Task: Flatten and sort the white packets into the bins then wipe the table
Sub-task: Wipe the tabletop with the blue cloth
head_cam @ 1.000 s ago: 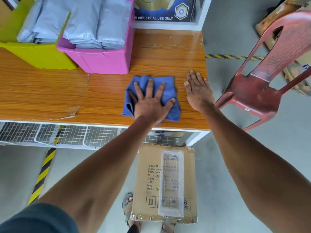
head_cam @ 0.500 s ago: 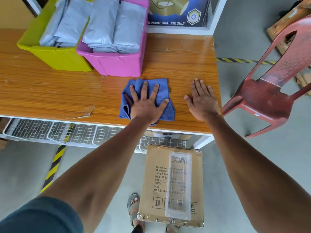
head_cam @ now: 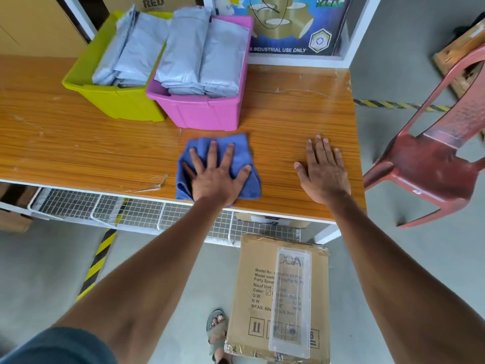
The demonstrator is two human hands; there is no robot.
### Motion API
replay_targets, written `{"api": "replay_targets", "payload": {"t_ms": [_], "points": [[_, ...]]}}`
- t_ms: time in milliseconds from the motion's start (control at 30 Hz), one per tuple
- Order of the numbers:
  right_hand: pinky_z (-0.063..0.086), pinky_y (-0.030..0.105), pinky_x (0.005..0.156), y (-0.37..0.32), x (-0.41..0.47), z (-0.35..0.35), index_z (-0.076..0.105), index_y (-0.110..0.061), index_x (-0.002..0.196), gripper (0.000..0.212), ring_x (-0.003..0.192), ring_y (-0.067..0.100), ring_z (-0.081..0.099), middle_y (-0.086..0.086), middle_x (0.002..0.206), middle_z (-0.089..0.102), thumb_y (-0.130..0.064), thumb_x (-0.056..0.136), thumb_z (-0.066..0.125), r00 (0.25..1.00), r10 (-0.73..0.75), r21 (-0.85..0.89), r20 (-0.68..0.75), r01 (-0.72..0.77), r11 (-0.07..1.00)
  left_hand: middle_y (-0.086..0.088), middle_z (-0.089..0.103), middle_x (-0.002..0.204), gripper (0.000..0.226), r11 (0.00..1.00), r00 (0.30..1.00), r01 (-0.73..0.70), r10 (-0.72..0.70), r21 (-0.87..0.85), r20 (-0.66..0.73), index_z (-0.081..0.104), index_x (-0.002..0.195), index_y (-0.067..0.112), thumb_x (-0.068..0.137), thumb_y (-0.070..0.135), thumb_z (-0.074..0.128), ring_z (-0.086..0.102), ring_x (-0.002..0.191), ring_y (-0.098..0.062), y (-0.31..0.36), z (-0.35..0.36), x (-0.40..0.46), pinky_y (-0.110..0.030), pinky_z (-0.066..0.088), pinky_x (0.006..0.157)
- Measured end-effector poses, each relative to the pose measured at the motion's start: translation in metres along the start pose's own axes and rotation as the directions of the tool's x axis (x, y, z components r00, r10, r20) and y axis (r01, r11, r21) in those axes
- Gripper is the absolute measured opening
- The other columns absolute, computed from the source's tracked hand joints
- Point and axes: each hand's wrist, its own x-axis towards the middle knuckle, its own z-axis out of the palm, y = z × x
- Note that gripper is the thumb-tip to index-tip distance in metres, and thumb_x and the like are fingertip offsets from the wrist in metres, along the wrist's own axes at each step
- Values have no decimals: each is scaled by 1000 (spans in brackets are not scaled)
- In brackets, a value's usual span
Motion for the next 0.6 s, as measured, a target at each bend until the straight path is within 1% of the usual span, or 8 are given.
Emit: {"api": "replay_targets", "payload": {"t_ms": [67,133,200,333,400,467,533,600], "points": [[3,48,129,-1,0,-1,4,-13,166,85,161,28,-2,13,174,-3,-66,100,-2,1000,8,5,1,-8,1000,12,-11,176,83,987,987,-160,160,1,20,-3,163,54,91,90,18,-22,156,-46,20,6,-7,-71,-15,120],[3,48,130,-2,-1,-1,3,-12,166,86,161,28,-2,13,174,-4,-66,100,-3,1000,9,7,5,-9,1000,13,-13,175,83,971,970,-237,238,-23,49,-3,163,55,92,89,23,-26,156,-42,17,5,-3,-69,-17,121],[5,50,130,-4,-3,0,3,-12,166,84,161,29,-3,14,174,-4,-65,101,-2,1000,5,3,3,-5,1000,12,-10,176,83,979,980,-197,198,-46,29,0,163,55,92,88,26,-23,157,-40,-2,0,6,-66,-16,123],[4,51,130,-9,-8,3,-3,-12,165,81,160,29,-9,15,173,-10,-64,104,0,1000,-8,-19,26,9,1000,10,-8,176,82,999,999,50,-50,-12,5,-3,163,55,91,90,16,-15,158,-44,-32,-4,9,-69,-11,122],[3,51,130,-15,-11,2,-2,-12,166,82,160,29,-8,14,173,-10,-64,103,-2,1000,-6,-7,30,7,1000,10,-10,176,83,998,998,54,-54,13,17,-7,162,55,90,90,12,-17,158,-46,-22,-4,-3,-72,-11,121],[3,51,130,-23,-14,3,0,-12,166,81,161,28,-7,14,173,-8,-63,103,2,999,-6,7,34,6,1000,12,-11,176,83,996,997,-69,69,50,18,-8,161,56,89,91,11,-17,158,-46,-1,0,-18,-72,-10,121],[2,50,130,-28,-17,2,-1,-13,166,79,161,28,-7,13,173,-9,-61,104,5,999,-8,12,45,7,1000,14,-11,175,81,975,976,-216,214,44,34,-6,161,57,90,90,16,-21,158,-43,16,5,-26,-70,-12,122],[0,49,130,-29,-17,2,-2,-13,166,76,160,27,-9,12,173,-11,-59,106,8,999,-14,15,50,14,1000,14,-9,176,81,966,965,-258,258,-7,42,-2,162,56,93,87,25,-23,158,-40,17,5,-22,-67,-14,122]]}}
